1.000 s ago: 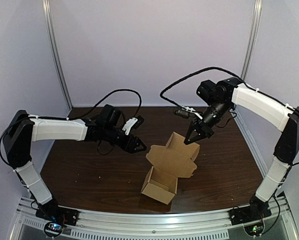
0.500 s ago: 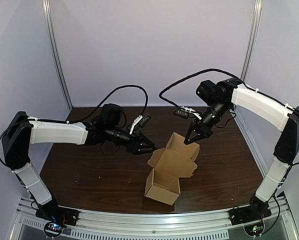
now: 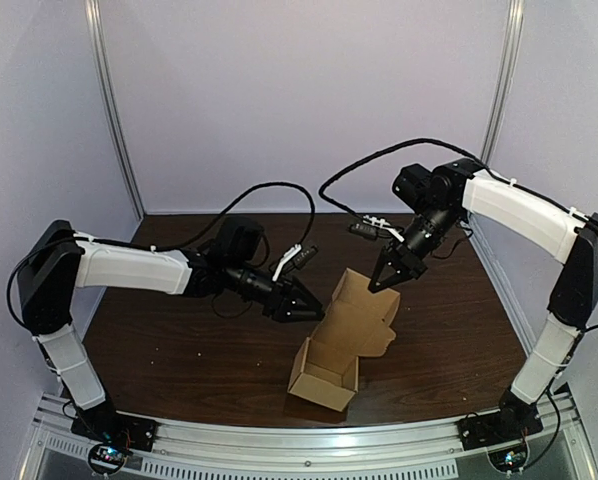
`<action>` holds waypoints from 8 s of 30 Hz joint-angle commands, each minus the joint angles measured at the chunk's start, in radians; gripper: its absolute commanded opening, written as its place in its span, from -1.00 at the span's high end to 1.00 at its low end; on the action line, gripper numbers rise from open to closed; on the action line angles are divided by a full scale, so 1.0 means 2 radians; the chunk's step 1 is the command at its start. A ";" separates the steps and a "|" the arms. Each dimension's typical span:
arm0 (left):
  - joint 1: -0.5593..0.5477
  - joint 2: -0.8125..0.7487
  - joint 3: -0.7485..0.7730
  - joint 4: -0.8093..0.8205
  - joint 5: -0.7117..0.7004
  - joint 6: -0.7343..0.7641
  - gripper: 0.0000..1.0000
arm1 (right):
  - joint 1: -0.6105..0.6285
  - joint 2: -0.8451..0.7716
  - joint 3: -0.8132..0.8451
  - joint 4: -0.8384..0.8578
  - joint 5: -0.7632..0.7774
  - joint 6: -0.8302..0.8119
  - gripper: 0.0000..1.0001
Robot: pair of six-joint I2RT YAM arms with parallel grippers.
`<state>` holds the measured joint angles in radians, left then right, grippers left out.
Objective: Fold the paper box
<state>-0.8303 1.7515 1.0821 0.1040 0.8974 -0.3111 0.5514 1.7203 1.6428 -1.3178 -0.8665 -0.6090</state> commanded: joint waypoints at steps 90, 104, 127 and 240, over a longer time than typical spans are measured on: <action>-0.045 -0.041 -0.043 0.354 -0.151 -0.202 1.00 | -0.035 -0.117 -0.152 0.240 -0.158 0.151 -0.06; -0.045 -0.033 -0.039 0.417 -0.144 -0.257 1.00 | -0.015 -0.116 -0.148 0.247 -0.196 0.152 0.82; -0.045 -0.010 -0.036 0.476 -0.187 -0.309 0.74 | -0.015 -0.169 -0.195 0.401 -0.183 0.313 1.00; 0.006 -0.220 0.139 -0.339 -0.317 0.180 -0.84 | -0.040 -0.089 -0.146 0.148 -0.156 -0.065 1.00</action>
<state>-0.8215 1.4010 1.3315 -0.3763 0.4301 -0.1684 0.4667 1.5017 1.3842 -0.7170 -1.2606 -0.4240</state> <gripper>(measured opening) 0.894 0.026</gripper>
